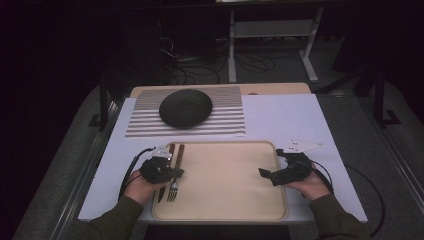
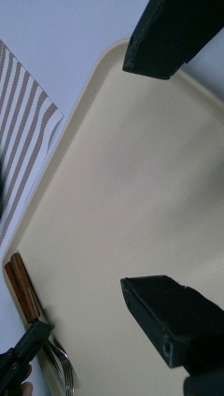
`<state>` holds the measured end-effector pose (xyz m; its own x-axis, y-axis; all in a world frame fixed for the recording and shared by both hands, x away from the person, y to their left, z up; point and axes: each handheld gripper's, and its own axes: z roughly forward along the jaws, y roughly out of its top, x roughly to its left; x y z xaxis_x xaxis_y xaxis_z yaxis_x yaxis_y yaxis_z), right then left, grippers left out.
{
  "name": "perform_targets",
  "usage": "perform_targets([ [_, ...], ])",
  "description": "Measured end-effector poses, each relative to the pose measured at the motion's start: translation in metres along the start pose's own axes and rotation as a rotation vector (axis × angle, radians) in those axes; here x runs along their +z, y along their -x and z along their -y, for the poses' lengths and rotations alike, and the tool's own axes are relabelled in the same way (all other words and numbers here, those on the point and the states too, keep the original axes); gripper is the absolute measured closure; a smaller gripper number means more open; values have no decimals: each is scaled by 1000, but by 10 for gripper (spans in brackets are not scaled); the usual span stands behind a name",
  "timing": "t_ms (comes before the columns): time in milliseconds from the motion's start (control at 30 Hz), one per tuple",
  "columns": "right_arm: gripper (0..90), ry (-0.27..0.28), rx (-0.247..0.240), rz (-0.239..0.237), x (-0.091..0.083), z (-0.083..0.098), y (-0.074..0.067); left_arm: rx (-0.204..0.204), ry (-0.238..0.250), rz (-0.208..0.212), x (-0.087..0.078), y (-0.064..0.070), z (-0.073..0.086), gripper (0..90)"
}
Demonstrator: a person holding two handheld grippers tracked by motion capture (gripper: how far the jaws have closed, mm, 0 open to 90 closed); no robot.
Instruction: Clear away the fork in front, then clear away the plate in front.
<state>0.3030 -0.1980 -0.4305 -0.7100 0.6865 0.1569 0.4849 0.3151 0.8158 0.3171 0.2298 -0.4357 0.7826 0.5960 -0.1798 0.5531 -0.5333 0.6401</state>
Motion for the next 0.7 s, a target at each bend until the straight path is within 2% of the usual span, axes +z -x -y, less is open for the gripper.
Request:
perform_targets([
  [133,0,-1,-2,-1,0,0,0,-6,10,-6,-3,-2,1,900],
  [433,0,-4,-3,-5,0,0,-1,-21,58,10,-11,-7,-1,895],
  [567,0,-1,-5,-6,0,0,-1,-22,85,3,-16,-11,-2,816],
  [700,0,-2,-6,-6,0,0,-1,-17,108,-6,-20,-16,-4,702],
])
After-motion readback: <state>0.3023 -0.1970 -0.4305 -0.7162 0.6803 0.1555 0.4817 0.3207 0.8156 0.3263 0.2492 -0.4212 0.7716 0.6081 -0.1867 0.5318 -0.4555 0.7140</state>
